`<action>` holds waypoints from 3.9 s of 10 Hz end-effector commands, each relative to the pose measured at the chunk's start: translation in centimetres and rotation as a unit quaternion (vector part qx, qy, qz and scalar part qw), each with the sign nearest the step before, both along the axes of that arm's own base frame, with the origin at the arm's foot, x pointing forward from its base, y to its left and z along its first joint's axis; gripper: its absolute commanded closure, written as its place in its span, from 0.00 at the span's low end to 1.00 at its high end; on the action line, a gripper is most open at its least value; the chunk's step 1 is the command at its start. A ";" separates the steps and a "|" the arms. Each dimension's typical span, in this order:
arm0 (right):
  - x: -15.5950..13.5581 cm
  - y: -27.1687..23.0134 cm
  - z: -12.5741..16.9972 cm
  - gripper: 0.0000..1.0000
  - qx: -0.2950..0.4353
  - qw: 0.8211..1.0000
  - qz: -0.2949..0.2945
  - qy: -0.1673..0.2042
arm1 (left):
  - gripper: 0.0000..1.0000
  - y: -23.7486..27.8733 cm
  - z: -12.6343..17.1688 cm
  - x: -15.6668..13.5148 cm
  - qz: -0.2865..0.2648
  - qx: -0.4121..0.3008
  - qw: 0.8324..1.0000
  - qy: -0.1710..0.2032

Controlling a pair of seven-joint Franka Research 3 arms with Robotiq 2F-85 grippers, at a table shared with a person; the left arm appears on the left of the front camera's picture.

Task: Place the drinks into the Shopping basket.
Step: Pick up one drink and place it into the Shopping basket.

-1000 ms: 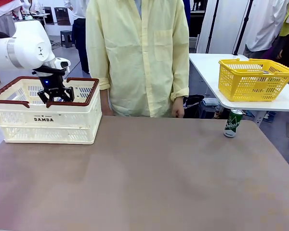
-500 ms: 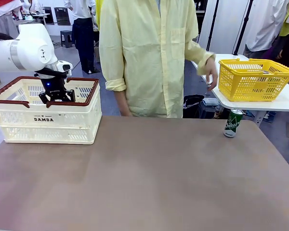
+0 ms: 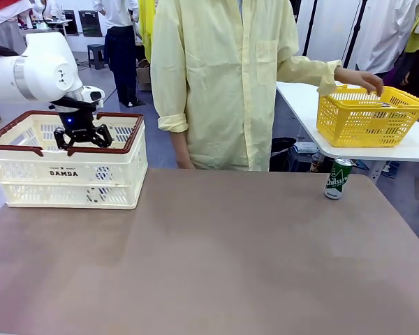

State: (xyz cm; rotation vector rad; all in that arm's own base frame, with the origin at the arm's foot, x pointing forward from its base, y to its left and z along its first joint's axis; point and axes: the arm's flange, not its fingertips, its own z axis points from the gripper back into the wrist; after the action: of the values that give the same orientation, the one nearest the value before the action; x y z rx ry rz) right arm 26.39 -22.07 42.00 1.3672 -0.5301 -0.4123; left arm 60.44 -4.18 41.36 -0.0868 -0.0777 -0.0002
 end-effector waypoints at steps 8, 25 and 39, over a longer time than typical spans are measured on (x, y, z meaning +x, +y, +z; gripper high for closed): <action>0.0 -0.1 0.5 0.00 0.011 1.000 -0.001 0.003 | 0.00 10.6 17.1 -17.1 -0.048 -0.261 0.964 0.004; 0.0 -0.1 0.5 0.00 0.011 1.000 -0.001 0.003 | 0.00 24.5 12.5 -28.6 -0.046 -0.448 0.891 -0.054; 14.0 16.1 2.4 0.00 -0.584 0.809 0.069 0.015 | 0.00 24.5 12.5 -28.6 -0.046 -0.448 0.891 -0.054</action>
State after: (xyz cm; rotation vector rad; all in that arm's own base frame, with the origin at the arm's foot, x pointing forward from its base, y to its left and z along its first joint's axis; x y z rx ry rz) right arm 39.70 -6.42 44.77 0.2839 -0.5304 0.0372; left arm 32.07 20.32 53.82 -1.0323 -0.1886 -0.0744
